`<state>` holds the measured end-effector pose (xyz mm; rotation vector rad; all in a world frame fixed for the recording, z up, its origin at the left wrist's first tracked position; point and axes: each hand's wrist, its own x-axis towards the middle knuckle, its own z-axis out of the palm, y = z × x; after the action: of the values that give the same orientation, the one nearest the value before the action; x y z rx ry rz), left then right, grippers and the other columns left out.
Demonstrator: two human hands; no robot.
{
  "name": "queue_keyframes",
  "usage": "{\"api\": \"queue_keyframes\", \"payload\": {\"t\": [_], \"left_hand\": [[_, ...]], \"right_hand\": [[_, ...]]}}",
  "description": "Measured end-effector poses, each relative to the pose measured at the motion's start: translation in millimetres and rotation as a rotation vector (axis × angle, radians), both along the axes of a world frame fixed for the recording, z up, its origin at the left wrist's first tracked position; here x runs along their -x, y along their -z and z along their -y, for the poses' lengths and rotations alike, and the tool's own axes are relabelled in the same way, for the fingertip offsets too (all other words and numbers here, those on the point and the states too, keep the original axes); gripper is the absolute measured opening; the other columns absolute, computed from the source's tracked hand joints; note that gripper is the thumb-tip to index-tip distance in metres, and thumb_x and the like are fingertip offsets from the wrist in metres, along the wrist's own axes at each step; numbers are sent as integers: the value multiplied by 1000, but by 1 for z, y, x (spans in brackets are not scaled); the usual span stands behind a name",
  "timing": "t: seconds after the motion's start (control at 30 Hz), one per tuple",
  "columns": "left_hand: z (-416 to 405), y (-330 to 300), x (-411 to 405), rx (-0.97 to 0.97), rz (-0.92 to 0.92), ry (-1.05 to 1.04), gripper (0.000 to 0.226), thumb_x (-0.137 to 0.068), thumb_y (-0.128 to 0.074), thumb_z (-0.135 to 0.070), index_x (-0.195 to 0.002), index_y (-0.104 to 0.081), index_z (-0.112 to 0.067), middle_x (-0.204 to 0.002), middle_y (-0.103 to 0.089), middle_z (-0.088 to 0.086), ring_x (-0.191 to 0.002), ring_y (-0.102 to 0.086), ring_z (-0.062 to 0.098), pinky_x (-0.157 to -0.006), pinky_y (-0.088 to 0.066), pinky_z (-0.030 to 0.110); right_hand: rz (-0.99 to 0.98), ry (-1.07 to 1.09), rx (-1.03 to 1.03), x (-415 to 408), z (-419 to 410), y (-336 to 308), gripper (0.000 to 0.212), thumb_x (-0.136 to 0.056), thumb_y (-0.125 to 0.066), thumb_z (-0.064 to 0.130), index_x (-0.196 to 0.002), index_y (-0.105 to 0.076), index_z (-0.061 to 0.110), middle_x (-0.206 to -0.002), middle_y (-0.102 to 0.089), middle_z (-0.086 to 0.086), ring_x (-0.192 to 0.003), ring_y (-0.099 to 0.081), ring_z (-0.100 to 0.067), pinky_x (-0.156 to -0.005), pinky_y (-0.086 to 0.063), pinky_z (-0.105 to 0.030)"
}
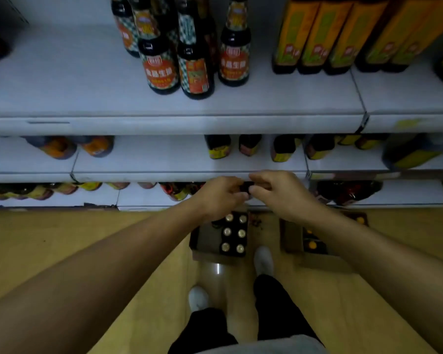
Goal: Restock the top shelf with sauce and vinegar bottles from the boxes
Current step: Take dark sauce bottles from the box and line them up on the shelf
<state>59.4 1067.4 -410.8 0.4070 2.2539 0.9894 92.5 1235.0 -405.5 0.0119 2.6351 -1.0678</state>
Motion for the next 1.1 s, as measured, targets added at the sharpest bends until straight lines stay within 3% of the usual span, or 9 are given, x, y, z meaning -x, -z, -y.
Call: {"api": "queue_keyframes", "payload": {"t": [0.17,0.27,0.4,0.5,0.6,0.67,0.77,0.9,1.1], "left_hand": [[11,68,-2,96,69,-94,31,-97,-57,-22,-122,-62,-6,-116,-65,9,-113,-59,27,-98,-47,40],[23,114,-2,143,124,-130,30,-97,-55,-23,-123,-63,-9,-121,-65,7,-113,-59,25,-95,-47,36],[39,174,-3,216,148,-114,28,-99,-50,-19,-122,-60,-7,-117,-63,13,-105,-59,25,-74,-39,27],[46,226,2,195,242,-194,33,-98,-51,-12,-131,-53,-6,-126,-59,18,-113,-57,33,-91,-48,39],[50,269,7,165,316,-269,40,-97,-54,-12,-136,-50,-5,-137,-54,18,-125,-52,33,-105,-42,37],[53,299,9,173,339,-299,40,-98,-55,-14,-136,-51,-5,-137,-54,16,-126,-51,32,-106,-40,36],[57,343,13,194,365,-302,35,-98,-54,-17,-133,-54,-9,-130,-59,13,-115,-57,29,-95,-47,34],[58,398,23,212,357,-293,29,-100,-50,-24,-127,-56,-16,-119,-62,9,-96,-57,19,-82,-47,32],[52,453,33,194,326,-260,31,-98,-52,-22,-129,-55,-18,-116,-62,9,-99,-60,26,-85,-51,40]], "right_hand": [[144,-6,-36,2,3,74,27,-96,-57,19,-112,-66,-1,-107,-67,-20,-99,-63,-31,-86,-50,-45],[212,-35,-87,7,11,127,25,-95,-55,23,-109,-67,6,-100,-68,-14,-93,-64,-28,-81,-53,-43],[203,-70,-95,15,26,198,19,-96,-55,20,-101,-67,6,-95,-64,-6,-86,-60,-21,-71,-45,-32],[242,-97,-141,25,38,257,19,-97,-55,23,-106,-65,10,-93,-63,-3,-86,-58,-17,-69,-38,-26],[261,-103,-172,34,48,307,31,-97,-53,27,-122,-62,11,-112,-66,-8,-98,-62,-22,-77,-43,-27],[281,-111,-183,39,54,338,35,-97,-54,28,-125,-60,8,-117,-64,-10,-109,-60,-26,-82,-42,-29],[291,-175,-216,49,60,378,20,-98,-53,27,-111,-60,13,-92,-56,-1,-109,-57,-31,-77,-31,-27],[284,-227,-281,64,66,428,33,-100,-52,25,-126,-56,6,-117,-62,-11,-112,-57,-28,-87,-42,-33],[279,-345,-388,82,74,495,46,-89,-67,18,-131,-52,12,-133,-55,-10,-120,-54,-32,-95,-47,-43]]}}
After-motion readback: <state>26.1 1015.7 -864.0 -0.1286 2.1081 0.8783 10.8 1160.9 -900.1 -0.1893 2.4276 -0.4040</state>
